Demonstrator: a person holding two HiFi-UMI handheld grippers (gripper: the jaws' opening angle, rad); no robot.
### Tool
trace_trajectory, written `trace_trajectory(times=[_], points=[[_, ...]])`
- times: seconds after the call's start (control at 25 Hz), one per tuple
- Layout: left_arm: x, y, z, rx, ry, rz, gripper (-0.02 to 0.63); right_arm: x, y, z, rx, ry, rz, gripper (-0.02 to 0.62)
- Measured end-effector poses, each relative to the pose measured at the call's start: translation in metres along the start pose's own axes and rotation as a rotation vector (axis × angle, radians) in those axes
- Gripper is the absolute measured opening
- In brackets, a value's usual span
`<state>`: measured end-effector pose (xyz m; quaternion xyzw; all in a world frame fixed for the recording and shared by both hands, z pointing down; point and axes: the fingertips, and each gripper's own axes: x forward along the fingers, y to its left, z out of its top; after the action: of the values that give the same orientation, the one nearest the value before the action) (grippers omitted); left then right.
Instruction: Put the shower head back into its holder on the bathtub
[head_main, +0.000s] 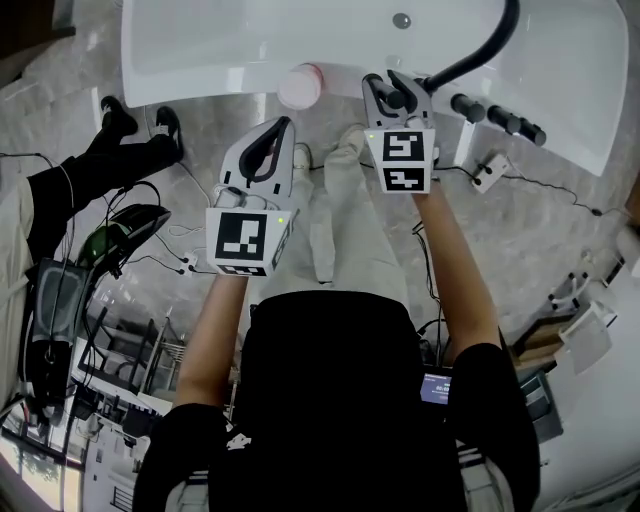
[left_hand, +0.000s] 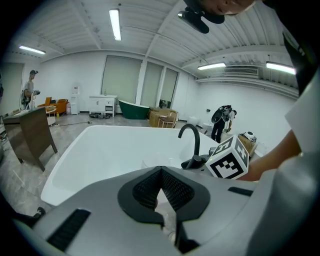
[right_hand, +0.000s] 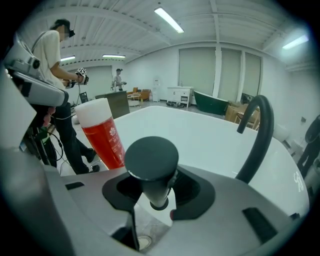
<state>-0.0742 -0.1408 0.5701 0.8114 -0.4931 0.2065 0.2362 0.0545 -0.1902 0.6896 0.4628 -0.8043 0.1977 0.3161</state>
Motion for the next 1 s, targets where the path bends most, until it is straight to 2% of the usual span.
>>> trace_trajectory(times=[0.2, 0.6, 0.76, 1.0], points=[[-0.001, -0.003, 0.007, 0.019, -0.005, -0.019, 0.011, -0.006, 0.001, 0.004, -0.023, 0.004, 0.014, 0.170], [-0.009, -0.013, 0.031, 0.075, -0.029, -0.061, 0.011, -0.035, 0.003, 0.015, -0.050, 0.013, -0.001, 0.172], [-0.012, -0.020, 0.038, 0.100, -0.037, -0.080, 0.011, -0.051, 0.003, 0.022, -0.033, 0.006, -0.008, 0.172], [-0.018, -0.028, 0.051, 0.074, -0.035, -0.118, 0.011, -0.081, -0.001, 0.037, 0.015, -0.022, -0.040, 0.172]])
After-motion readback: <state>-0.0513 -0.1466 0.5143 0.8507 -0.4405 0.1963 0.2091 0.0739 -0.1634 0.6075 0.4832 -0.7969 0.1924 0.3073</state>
